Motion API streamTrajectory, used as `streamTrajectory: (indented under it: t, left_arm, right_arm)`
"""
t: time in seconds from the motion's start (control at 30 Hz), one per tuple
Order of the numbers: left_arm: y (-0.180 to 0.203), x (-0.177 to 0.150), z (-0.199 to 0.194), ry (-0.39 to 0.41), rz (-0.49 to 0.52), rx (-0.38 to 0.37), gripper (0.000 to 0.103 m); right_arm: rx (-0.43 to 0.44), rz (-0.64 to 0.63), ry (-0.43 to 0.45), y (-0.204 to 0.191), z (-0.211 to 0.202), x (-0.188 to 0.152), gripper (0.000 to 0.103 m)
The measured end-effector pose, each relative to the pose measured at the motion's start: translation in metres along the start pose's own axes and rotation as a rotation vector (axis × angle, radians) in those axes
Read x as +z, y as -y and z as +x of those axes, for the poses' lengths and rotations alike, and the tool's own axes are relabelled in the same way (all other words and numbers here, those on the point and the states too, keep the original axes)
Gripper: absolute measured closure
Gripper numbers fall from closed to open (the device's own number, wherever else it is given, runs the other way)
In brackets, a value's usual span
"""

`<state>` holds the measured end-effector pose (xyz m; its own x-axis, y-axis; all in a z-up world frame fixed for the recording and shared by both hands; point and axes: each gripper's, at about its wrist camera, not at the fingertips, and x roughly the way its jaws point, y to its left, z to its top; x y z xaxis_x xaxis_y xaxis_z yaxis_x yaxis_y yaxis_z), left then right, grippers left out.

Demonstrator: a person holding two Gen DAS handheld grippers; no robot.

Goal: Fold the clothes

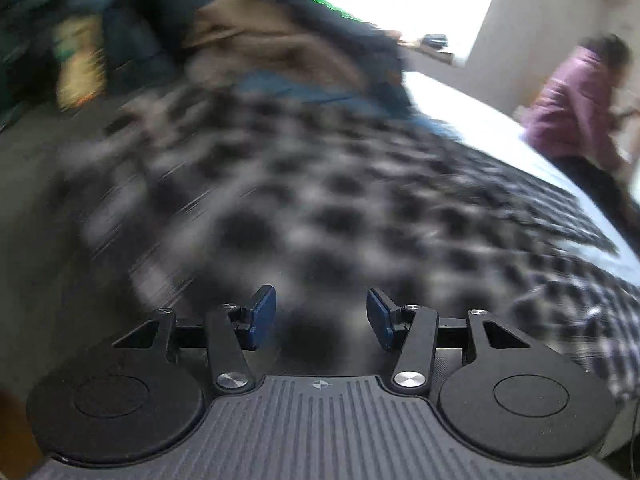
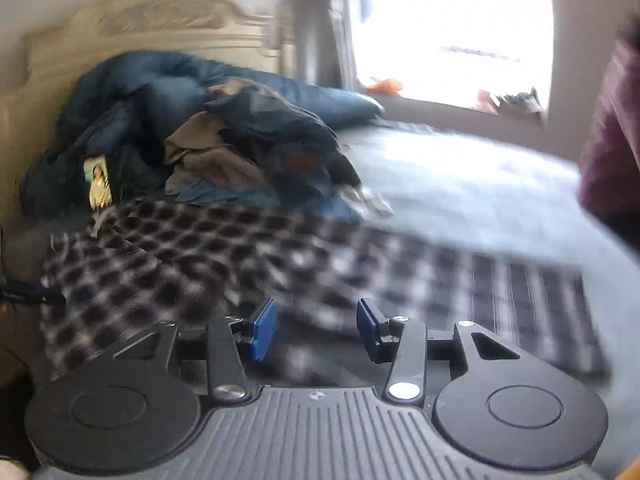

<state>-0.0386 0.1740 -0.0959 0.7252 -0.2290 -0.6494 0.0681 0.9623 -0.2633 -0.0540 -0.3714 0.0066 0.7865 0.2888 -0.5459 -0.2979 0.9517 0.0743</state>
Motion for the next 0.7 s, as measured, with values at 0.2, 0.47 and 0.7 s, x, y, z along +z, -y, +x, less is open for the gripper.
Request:
streamTrajectory:
  t: [0.2,0.47,0.7]
  left_arm:
    - [-0.03,-0.029,-0.018,0.056,-0.163,0.038,0.053]
    - [-0.044,-0.026,-0.029,0.085,-0.243,0.094,0.053]
    - [-0.057,-0.012,-0.011,0.073,-0.309,0.135,0.052]
  right_arm:
    - [-0.09,0.172,-0.072,0.025,-0.025,-0.092,0.056]
    - [-0.527,0.468,-0.098,0.098,-0.13,-0.156,0.056]
    - [-0.4,0.651,0.147,0.082,-0.204,-0.163,0.049]
